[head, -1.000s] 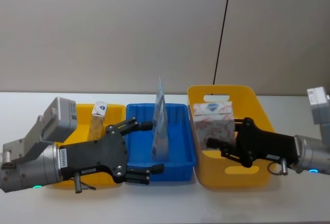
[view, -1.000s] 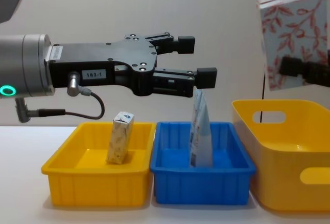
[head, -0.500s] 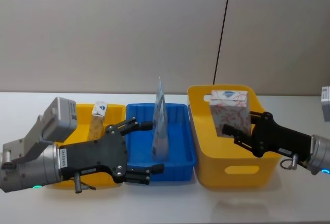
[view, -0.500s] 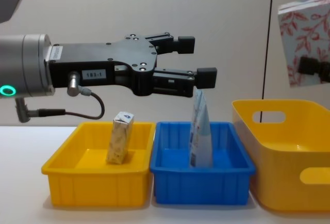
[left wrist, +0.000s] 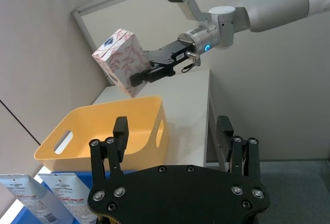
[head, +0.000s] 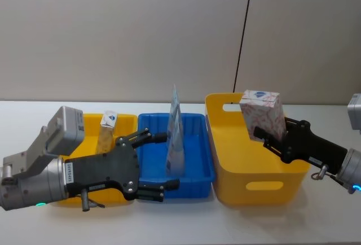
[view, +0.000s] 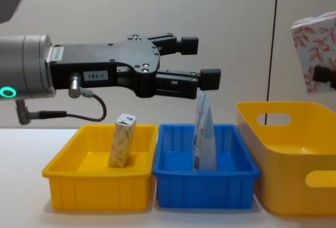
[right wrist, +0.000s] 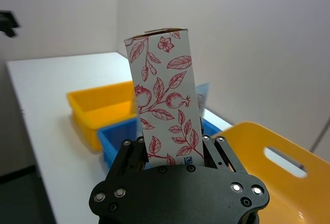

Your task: Bimanual collaborative sorting of washing and personal care products

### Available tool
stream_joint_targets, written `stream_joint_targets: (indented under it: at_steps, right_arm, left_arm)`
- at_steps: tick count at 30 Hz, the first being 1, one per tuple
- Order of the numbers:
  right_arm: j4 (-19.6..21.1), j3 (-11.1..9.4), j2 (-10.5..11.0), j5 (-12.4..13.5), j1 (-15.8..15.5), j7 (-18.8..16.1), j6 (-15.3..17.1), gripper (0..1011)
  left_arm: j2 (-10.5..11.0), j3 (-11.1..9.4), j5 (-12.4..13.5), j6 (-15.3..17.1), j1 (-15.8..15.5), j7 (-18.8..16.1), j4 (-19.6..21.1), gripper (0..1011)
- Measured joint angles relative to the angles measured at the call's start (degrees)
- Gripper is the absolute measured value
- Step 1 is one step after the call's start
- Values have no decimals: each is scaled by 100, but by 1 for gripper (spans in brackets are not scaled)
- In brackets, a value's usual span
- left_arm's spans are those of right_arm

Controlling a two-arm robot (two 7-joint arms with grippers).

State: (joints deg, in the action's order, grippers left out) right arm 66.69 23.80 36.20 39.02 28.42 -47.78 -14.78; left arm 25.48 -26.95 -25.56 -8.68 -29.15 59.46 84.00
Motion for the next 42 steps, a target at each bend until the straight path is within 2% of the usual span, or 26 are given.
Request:
stream_joint_targets:
  at_steps: [10,13,16,17,19,23,24,27,32,33,37,39,41,42]
  right_arm:
    - [59,-67,-88,-355,-82,921,220,375]
    - [53,-78,-166,-522,-80,1330,341,375]
    - [16,-78,-249,-652,-53,1623,434,375]
    - [16,-78,-249,-652,-53,1623,434,375]
    - [-50,-70,-348,-790,-3,1934,542,375]
    - [-173,-44,-500,-964,94,2323,682,375]
    - [-173,-44,-500,-964,94,2323,682,375]
    - [-335,-8,-673,-1140,210,2705,836,375]
    - [-680,53,-972,-1340,451,3153,1024,375]
    - [-842,75,-1083,-1411,554,3306,1085,375]
    - [-1253,123,-1352,-1541,808,3570,1179,375]
    - [-1634,174,-1598,-1642,1037,3756,1225,375]
    - [-1724,186,-1651,-1664,1086,3794,1232,375]
    - [-1883,207,-1750,-1706,1181,3859,1244,375]
  left_arm:
    - [0,0,0,0,0,0,0,1001]
    - [0,0,0,0,0,0,0,1001]
    - [0,0,0,0,0,0,0,1001]
    - [0,0,0,0,0,0,0,1001]
    - [0,0,0,0,0,0,0,1001]
    - [0,0,0,0,0,0,0,1001]
    - [0,0,0,0,0,0,0,1001]
    - [0,0,0,0,0,0,0,1001]
    - [0,0,0,0,0,0,0,1002]
    - [0,0,0,0,0,0,0,1001]
    - [0,0,0,0,0,0,1,1001]
    - [0,0,0,0,0,0,0,1001]
    - [0,0,0,0,0,0,1,1001]
    - [0,-1,0,0,0,0,0,1001]
